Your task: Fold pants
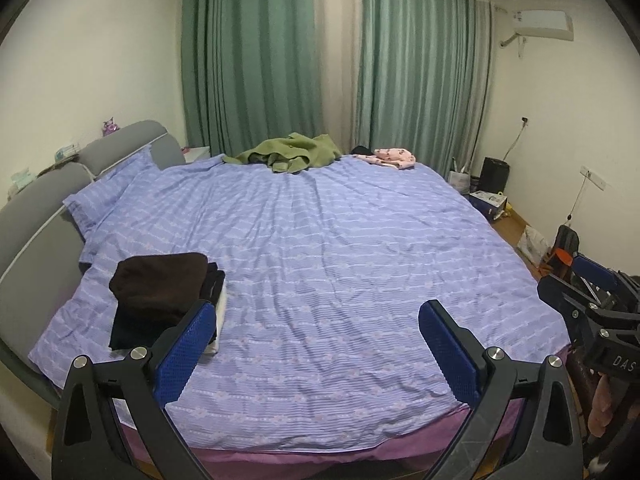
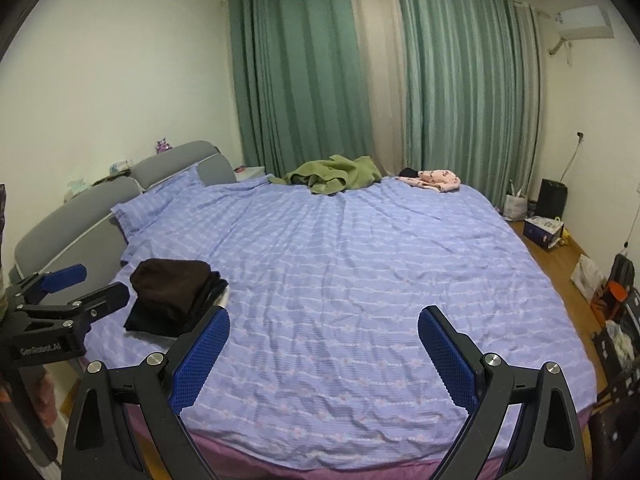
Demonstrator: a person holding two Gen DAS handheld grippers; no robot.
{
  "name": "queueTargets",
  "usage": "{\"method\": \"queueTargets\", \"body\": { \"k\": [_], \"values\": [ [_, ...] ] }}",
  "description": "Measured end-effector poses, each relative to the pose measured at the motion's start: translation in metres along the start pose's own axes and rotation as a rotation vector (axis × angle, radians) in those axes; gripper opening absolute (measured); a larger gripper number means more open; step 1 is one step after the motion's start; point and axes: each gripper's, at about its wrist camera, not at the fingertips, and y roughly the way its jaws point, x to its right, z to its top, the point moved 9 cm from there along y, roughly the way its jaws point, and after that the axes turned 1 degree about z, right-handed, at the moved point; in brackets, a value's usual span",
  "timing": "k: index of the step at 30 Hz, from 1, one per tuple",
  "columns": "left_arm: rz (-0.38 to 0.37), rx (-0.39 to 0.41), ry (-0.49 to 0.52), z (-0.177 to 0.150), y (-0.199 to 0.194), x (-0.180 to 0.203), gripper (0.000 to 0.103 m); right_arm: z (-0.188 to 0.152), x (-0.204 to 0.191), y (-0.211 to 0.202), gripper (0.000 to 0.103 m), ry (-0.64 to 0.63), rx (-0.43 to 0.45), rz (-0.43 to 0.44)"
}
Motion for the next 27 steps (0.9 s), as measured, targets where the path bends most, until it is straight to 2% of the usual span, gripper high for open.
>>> {"method": "queueTargets", "body": {
  "k": [27],
  "values": [
    [-0.020,0.016,0.017,-0.006,-0.026,0.031,0.103,-0.020,0.026,-0.033,0.096,0.041,0.012,-0.034]
  ]
}}
